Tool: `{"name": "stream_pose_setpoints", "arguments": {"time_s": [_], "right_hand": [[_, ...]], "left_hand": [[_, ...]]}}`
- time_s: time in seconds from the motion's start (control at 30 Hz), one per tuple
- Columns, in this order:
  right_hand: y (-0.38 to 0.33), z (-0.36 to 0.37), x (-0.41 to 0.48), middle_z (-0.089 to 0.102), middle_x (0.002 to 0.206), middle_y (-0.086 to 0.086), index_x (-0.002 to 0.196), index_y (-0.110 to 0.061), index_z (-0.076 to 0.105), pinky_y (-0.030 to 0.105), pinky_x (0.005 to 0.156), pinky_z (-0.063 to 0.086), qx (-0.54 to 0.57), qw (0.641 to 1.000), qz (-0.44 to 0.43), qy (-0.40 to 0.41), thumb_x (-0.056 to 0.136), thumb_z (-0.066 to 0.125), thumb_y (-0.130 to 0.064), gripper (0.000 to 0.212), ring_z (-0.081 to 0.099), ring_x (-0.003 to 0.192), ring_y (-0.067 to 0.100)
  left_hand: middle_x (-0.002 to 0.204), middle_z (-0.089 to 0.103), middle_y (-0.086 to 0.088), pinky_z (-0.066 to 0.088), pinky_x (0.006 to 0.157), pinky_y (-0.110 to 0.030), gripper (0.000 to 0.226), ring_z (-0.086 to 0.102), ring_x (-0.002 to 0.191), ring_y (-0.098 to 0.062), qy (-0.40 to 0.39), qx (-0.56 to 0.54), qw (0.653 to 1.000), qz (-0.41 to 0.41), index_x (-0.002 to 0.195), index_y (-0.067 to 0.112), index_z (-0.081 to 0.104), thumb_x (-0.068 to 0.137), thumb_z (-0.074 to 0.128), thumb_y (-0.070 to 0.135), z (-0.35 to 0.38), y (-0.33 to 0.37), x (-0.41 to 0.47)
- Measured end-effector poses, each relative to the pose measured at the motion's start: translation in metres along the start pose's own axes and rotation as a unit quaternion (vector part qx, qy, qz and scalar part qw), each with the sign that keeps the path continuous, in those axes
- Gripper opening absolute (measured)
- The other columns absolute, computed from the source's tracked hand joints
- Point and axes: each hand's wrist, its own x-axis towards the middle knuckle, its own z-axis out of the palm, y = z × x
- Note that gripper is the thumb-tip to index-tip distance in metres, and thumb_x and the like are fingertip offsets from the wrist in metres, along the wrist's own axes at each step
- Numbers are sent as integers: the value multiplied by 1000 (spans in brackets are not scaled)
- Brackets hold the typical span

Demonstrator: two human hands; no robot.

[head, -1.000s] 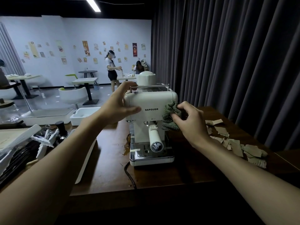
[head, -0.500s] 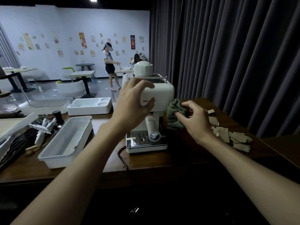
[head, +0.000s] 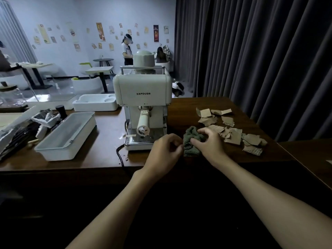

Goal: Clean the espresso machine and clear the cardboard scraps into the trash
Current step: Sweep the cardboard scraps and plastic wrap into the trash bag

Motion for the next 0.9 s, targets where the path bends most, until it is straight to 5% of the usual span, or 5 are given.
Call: {"name": "stream_pose_setpoints", "arguments": {"time_s": [0.17, 0.37, 0.57, 0.73, 0.9], "right_hand": [[18, 1, -1, 57, 132, 5, 131, -12, 58, 30, 98, 44, -8, 997, 39, -62, 87, 71, -18, 46, 54, 120, 20], [48, -33, -30, 65, 93, -1, 116, -15, 65, 38, 77, 55, -38, 995, 66, -58, 90, 64, -17, 26, 63, 81, 19], [99, -69, -86, 64, 83, -4, 109, -16, 67, 26, 66, 51, -82, 990, 110, -15, 91, 61, -16, 19, 60, 69, 10], [179, -99, -150, 62, 101, 2, 118, -11, 62, 25, 75, 45, -97, 963, 240, -68, 96, 58, -14, 23, 60, 94, 19], [257, -111, -208, 41, 139, 6, 134, -13, 51, 26, 82, 40, -154, 926, 336, -71, 97, 58, -16, 38, 49, 122, 26]], "left_hand": [[86, 68, 12, 51, 71, -12, 8, 64, 82, 1, -9, -5, 997, -74, 99, 20, 70, 91, 67, 22, 19, -20, -13], [96, 68, 4, 48, 69, -14, 16, 63, 87, -6, -111, -27, 988, -100, 109, 16, 69, 95, 63, 21, 62, -22, -22], [86, 68, 7, 48, 58, -13, 7, 64, 77, -3, -235, -22, 967, -101, 93, 26, 68, 95, 63, 21, 144, -35, -36], [97, 68, 3, 57, 79, -40, 9, 66, 90, -15, -337, -22, 935, -107, 102, 20, 65, 96, 63, 28, 215, -74, -68], [102, 61, 1, 46, 79, -26, 35, 60, 98, -16, -371, 13, 917, -147, 121, 14, 56, 92, 68, 30, 274, -95, -97]]}}
